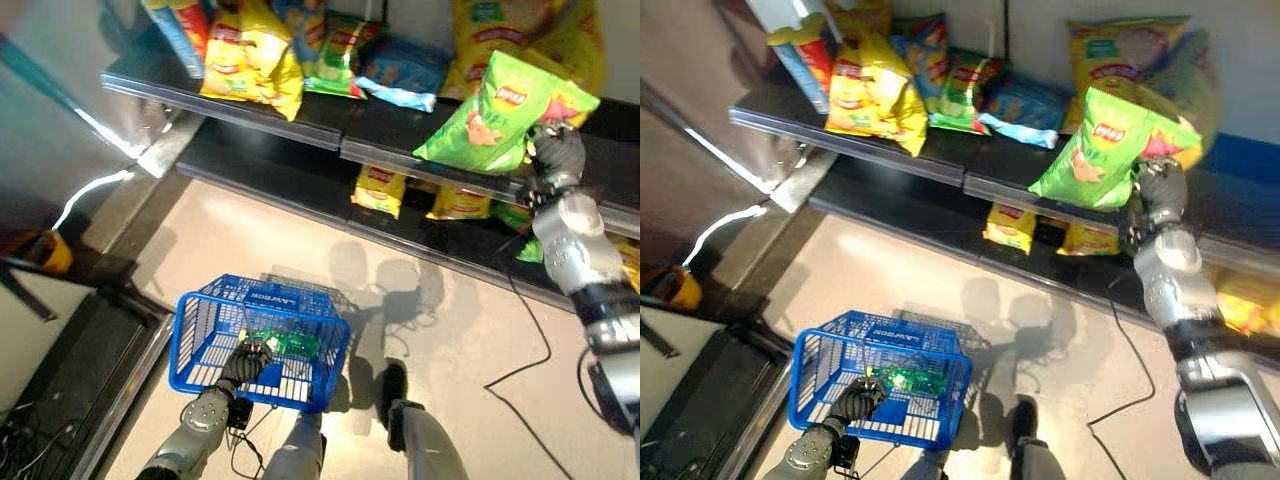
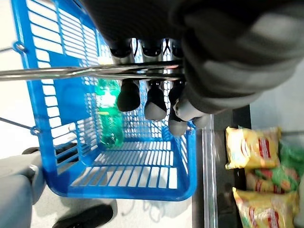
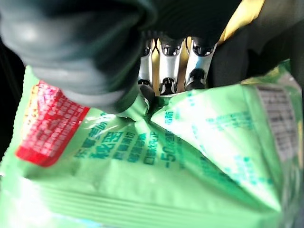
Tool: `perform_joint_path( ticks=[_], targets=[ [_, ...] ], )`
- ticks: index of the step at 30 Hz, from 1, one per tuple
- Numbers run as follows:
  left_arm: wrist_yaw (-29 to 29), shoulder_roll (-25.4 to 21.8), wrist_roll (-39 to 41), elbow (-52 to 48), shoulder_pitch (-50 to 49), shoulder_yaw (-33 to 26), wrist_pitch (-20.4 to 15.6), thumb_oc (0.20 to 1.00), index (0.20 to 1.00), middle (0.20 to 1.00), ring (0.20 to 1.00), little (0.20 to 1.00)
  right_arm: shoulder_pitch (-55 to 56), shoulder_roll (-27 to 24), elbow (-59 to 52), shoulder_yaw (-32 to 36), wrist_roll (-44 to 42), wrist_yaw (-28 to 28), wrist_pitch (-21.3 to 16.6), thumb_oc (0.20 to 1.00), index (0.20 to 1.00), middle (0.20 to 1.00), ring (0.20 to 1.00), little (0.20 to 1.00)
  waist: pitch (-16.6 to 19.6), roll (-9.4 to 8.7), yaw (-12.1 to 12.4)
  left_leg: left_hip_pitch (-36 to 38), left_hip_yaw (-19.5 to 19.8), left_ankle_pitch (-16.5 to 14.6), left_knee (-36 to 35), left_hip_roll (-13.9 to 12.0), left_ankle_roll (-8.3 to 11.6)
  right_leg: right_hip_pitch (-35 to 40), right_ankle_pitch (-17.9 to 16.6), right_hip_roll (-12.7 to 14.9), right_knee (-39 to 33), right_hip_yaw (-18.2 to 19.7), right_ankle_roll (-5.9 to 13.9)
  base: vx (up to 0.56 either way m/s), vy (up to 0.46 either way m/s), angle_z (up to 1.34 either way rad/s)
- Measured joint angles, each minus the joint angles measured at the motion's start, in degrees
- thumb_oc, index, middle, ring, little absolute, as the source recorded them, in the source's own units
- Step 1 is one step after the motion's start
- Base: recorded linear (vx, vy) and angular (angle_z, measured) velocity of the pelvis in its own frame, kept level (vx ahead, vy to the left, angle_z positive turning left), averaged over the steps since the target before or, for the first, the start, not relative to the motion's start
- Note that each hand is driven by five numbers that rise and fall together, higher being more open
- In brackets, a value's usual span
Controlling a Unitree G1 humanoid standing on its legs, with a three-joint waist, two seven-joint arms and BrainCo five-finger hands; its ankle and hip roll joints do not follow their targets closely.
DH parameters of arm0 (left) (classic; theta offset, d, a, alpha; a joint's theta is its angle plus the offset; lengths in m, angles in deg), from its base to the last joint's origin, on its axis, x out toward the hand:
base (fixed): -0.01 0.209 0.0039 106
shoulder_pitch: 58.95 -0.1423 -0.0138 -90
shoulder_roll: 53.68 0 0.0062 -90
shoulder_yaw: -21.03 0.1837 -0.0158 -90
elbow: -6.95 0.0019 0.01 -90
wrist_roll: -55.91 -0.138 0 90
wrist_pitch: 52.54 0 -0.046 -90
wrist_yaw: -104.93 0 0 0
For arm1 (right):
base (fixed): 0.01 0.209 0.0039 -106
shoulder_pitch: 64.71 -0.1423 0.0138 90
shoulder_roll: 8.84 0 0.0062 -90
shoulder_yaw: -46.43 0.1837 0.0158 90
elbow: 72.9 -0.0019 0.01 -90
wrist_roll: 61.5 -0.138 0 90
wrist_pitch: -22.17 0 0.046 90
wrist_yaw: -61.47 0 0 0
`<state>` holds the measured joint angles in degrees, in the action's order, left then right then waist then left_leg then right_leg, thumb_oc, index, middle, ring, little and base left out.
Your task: Pick up the snacks into the basket
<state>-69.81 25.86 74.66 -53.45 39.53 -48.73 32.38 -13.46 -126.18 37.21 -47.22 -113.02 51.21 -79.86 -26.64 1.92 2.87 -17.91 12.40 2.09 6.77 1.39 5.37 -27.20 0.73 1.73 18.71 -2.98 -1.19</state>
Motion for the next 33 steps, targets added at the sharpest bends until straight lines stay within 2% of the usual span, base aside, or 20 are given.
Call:
perform_joint_path(
  ticks=[3, 4, 6, 8, 11, 15, 23, 27, 31, 32, 33],
  targets=[
    [0.3, 0.0, -0.4, 0.9, 0.0, -1.9, 0.7, 0.200, 0.200, 0.200, 0.200, 0.200, 10.3, 1.4, -6.7, 4.1, -0.4, 1.2, -0.3, 0.200, 0.200, 0.200, 0.200, 0.200, -0.2, -1.40, -2.0, 1.3, -1.5, -0.5, -0.1, -0.1, -0.66, 1.8, -1.5, -0.4, -2.9, 1.7, 0.91, 0.02, 0.091, -0.40],
    [0.4, 0.0, -1.6, 0.7, -0.9, -3.1, 0.8, 0.200, 0.200, 0.200, 0.200, 0.200, 16.7, 3.8, -11.3, 6.7, -0.5, 1.9, -0.7, 0.200, 0.200, 0.200, 0.200, 0.200, -0.2, -1.84, -3.0, 1.6, -2.0, -0.6, -0.1, -0.2, -0.92, 2.6, -1.9, -0.4, -4.0, 1.9, 1.26, 0.00, 0.054, -0.22],
    [0.6, -0.1, -2.3, 0.9, -1.3, -3.8, 0.9, 0.200, 0.200, 0.200, 0.200, 0.200, 20.6, 4.8, -13.4, 6.9, -0.8, 2.9, -0.6, 0.200, 0.200, 0.200, 0.200, 0.200, -0.1, -2.86, -3.8, 2.0, -3.5, -0.8, -0.2, -0.2, -1.22, 2.7, -2.7, -0.5, -5.0, 2.5, 1.74, 0.00, 0.082, -0.41],
    [0.5, 0.3, -2.4, 0.7, -1.6, -4.5, 1.0, 0.200, 0.200, 0.200, 0.200, 0.200, 27.8, 8.3, -18.5, 10.1, -0.8, 4.8, -0.7, 0.200, 0.200, 0.200, 0.200, 0.200, 0.0, -3.30, -5.1, 2.1, -5.0, -1.0, -0.3, -0.1, -1.45, 2.9, -4.0, -0.7, -7.1, 4.0, 1.98, 0.02, 0.070, -0.42],
    [0.5, 0.6, -3.5, 0.7, -2.8, -6.0, 1.0, 0.200, 0.200, 0.200, 0.200, 0.200, 31.5, 10.1, -20.5, 9.6, -0.9, 7.0, -0.2, 0.200, 0.200, 0.200, 0.200, 0.200, 0.2, -4.12, -5.3, 2.5, -7.8, -1.5, -0.4, -0.5, -2.00, 3.1, -5.7, -0.6, -9.2, 4.8, 3.20, 0.01, 0.061, -0.50],
    [0.6, 1.2, -4.6, 0.8, -3.3, -7.0, 1.1, 0.200, 0.200, 0.200, 0.200, 0.200, 36.5, 13.9, -22.7, 9.3, -1.0, 10.4, 0.2, 0.200, 0.200, 0.200, 0.200, 0.200, 0.3, -5.12, -6.9, 3.5, -9.4, -2.0, -0.4, -0.3, -2.24, 4.1, -7.4, -1.0, -10.9, 6.6, 1.94, 0.01, 0.049, -0.26],
    [0.5, 1.4, -6.7, 0.8, -3.9, -7.1, 1.2, 0.200, 0.200, 0.200, 0.200, 0.200, 45.6, 12.2, -24.0, 0.2, -0.8, 17.7, 5.5, 0.200, 0.200, 0.200, 0.200, 0.200, 0.3, -6.20, -6.9, 4.3, -10.5, -2.4, -0.5, -1.2, -1.90, 5.0, -8.2, -1.7, -12.6, 7.5, 2.67, -0.01, 0.010, -0.10],
    [0.8, 1.2, -6.8, 0.8, -3.6, -6.8, 1.2, 0.200, 0.200, 0.200, 0.200, 0.200, 47.4, 11.9, -16.6, -6.7, 5.3, 20.2, 8.5, 0.200, 0.200, 0.200, 0.200, 0.200, 0.3, -7.13, -7.0, 4.3, -10.6, -2.4, -0.6, -1.2, -1.89, 5.0, -8.3, -1.6, -12.7, 7.5, 2.70, 0.00, 0.000, 0.00],
    [1.6, 1.2, -6.8, 0.8, -3.5, -5.9, 1.1, 0.200, 0.200, 0.200, 0.200, 0.200, 43.6, 15.8, -1.1, -12.1, 13.4, 19.5, 9.7, 0.200, 0.200, 0.200, 0.200, 0.200, 0.3, -7.55, -6.7, 4.3, -10.6, -2.3, -1.2, -1.2, -2.02, 5.0, -8.4, -1.5, -13.2, 7.2, 2.85, -0.02, -0.010, 0.00],
    [2.1, 1.3, -6.8, 0.9, -3.3, -5.4, 1.1, 0.200, 0.200, 0.200, 0.200, 0.200, 41.0, 18.2, 4.8, -14.0, 16.2, 18.5, 9.9, 0.200, 0.200, 0.200, 0.200, 0.200, 0.3, -7.59, -6.7, 4.3, -10.6, -2.3, -1.3, -1.2, -2.02, 5.0, -8.5, -1.5, -13.4, 7.1, 2.83, 0.00, 0.000, 0.00],
    [2.1, 1.3, -6.7, 0.9, -3.2, -5.2, 1.1, 0.200, 0.200, 0.200, 0.200, 0.200, 39.6, 18.9, 6.2, -14.9, 17.1, 18.1, 10.1, 0.200, 0.200, 0.200, 0.200, 0.200, 0.2, -7.56, -6.7, 4.2, -10.6, -2.3, -1.3, -1.2, -2.03, 4.9, -8.6, -1.4, -13.5, 7.1, 2.66, 0.00, 0.000, 0.00]
  ],
)
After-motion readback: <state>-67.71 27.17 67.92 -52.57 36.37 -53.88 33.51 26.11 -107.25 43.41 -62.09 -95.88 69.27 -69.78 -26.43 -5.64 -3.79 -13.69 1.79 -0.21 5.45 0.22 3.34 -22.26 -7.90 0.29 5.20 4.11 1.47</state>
